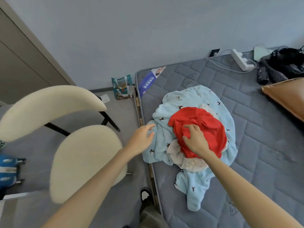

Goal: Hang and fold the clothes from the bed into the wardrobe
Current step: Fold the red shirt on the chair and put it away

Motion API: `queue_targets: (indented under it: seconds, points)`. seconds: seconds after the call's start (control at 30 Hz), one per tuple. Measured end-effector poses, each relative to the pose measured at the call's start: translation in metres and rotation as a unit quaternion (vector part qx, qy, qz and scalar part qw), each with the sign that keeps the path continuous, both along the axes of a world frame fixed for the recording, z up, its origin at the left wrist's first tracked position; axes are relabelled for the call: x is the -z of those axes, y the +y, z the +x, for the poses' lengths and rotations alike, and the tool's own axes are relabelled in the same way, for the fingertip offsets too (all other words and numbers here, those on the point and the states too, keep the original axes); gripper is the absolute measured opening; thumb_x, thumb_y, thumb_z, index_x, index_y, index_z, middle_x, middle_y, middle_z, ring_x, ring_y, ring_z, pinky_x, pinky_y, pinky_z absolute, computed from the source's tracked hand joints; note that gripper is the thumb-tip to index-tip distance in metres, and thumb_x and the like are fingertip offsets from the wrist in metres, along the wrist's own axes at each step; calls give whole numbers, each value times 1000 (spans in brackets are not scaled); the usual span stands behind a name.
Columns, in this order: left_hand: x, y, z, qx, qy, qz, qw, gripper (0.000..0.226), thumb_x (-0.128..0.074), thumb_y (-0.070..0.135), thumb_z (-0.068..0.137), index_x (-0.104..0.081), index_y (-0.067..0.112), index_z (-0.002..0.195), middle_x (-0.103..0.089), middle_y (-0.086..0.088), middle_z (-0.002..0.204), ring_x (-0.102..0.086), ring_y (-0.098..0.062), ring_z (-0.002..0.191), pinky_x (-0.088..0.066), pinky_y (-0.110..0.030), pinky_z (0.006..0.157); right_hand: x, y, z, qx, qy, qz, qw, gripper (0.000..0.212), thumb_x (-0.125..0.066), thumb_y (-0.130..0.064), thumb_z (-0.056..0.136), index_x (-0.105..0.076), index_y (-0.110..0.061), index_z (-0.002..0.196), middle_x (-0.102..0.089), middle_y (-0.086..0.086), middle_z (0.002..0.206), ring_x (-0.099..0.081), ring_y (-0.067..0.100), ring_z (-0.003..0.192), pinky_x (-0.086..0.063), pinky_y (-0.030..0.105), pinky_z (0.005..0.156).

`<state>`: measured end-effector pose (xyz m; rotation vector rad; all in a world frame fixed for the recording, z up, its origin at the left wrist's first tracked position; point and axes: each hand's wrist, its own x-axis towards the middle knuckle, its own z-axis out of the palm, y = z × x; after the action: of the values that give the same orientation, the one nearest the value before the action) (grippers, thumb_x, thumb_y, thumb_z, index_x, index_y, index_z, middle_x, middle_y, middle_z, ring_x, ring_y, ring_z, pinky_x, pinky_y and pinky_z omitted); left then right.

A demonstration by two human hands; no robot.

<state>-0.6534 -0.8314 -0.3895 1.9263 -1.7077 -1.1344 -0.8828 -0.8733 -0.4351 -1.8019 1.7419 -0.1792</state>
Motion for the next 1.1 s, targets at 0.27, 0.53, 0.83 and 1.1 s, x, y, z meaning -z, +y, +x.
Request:
queue_targets:
  seconds: [0.27, 0.53, 0.83, 1.1]
  points:
    - [52, -15, -6, -14, 27, 71, 997, 41, -42, 21, 101, -43, 16, 142, -49, -5, 140, -47, -16, 127, -32, -20, 97, 63, -36, -4, -34, 114, 39, 992, 43, -57, -11, 90, -47, -14, 132, -42, 12, 124, -50, 35, 108, -44, 39, 71]
    - [28, -22, 4, -38, 63, 35, 997, 40, -42, 21, 101, -43, 19, 141, -49, -2, 140, -49, -13, 123, -35, -18, 94, 17, -50, 4, -48, -61, -90, 993, 10, -56, -25, 96, -59, -15, 94, -54, -12, 72, -55, 16, 70, -30, 33, 62]
    - [-53, 12, 58, -63, 165, -70, 982, 58, -71, 22, 86, -33, 53, 117, -45, 34, 117, -41, 32, 104, -31, 6, 84, -122, -58, 113, -120, -391, 1, 913, 9, -56, -20, 98, -63, -18, 94, -60, -8, 78, -53, 3, 76, -45, 23, 71]
    - [-104, 77, 176, -165, 9, -131, 977, 24, -62, 39, 91, -60, 30, 113, -58, 7, 119, -49, -13, 118, -30, -33, 108, -191, -17, 252, -179, -492, 149, 839, 10, -55, -23, 98, -64, -23, 99, -63, -13, 76, -54, -2, 64, -44, 15, 59]
